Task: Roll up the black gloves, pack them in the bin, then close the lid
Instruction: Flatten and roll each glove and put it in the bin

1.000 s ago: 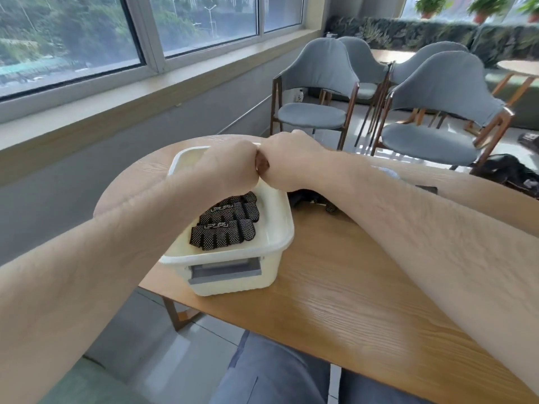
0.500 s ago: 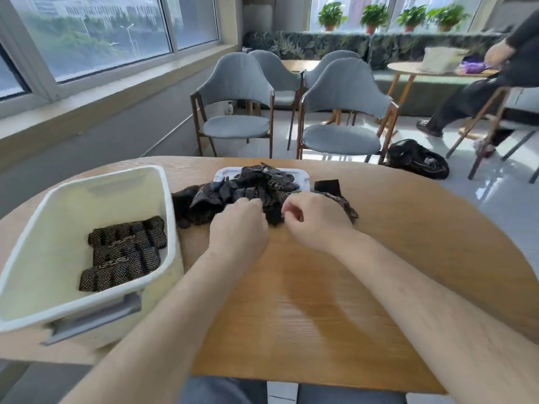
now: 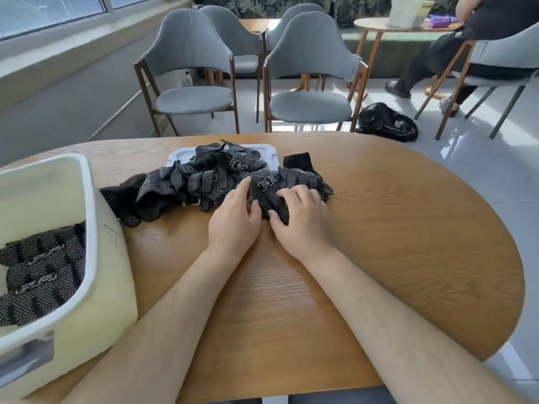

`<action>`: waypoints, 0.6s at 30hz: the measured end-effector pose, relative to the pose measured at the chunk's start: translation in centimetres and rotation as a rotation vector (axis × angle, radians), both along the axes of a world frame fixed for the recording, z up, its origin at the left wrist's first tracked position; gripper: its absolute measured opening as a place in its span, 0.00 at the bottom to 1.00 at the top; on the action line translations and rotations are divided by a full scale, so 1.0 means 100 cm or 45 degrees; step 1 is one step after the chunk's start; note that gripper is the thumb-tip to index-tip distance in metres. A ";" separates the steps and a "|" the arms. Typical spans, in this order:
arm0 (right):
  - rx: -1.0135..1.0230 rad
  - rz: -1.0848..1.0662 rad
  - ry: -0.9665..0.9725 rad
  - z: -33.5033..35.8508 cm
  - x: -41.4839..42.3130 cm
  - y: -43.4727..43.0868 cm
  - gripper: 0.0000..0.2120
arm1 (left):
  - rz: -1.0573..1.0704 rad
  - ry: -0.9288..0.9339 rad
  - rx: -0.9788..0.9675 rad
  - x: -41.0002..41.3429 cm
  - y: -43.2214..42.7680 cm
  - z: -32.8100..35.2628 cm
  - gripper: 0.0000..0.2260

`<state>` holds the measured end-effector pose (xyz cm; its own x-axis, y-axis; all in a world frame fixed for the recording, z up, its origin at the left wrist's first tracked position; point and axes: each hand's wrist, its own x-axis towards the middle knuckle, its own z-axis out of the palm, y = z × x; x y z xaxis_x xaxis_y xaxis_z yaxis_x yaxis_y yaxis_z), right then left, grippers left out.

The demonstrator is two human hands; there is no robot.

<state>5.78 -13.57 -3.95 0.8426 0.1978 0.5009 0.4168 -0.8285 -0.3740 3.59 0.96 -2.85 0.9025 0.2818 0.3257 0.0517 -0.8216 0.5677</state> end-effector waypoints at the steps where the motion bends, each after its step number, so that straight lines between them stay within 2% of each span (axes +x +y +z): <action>1: -0.008 -0.008 0.018 -0.001 0.003 0.000 0.18 | 0.020 -0.002 -0.002 0.003 0.001 -0.001 0.22; 5: 0.002 0.058 -0.046 -0.008 0.009 0.001 0.07 | -0.013 -0.068 0.029 0.003 0.004 -0.003 0.19; 7: 0.032 0.087 -0.094 -0.009 0.008 0.000 0.04 | -0.072 -0.123 -0.041 0.003 0.007 -0.004 0.16; 10: 0.097 0.186 -0.160 -0.007 0.001 -0.002 0.04 | -0.126 -0.189 -0.230 0.003 0.014 -0.004 0.12; 13: 0.103 0.395 -0.145 -0.005 -0.005 -0.002 0.04 | -0.129 -0.212 -0.401 0.003 0.018 -0.002 0.11; 18: 0.071 0.521 -0.106 -0.005 -0.011 -0.005 0.06 | -0.096 -0.237 -0.414 0.000 0.019 -0.004 0.08</action>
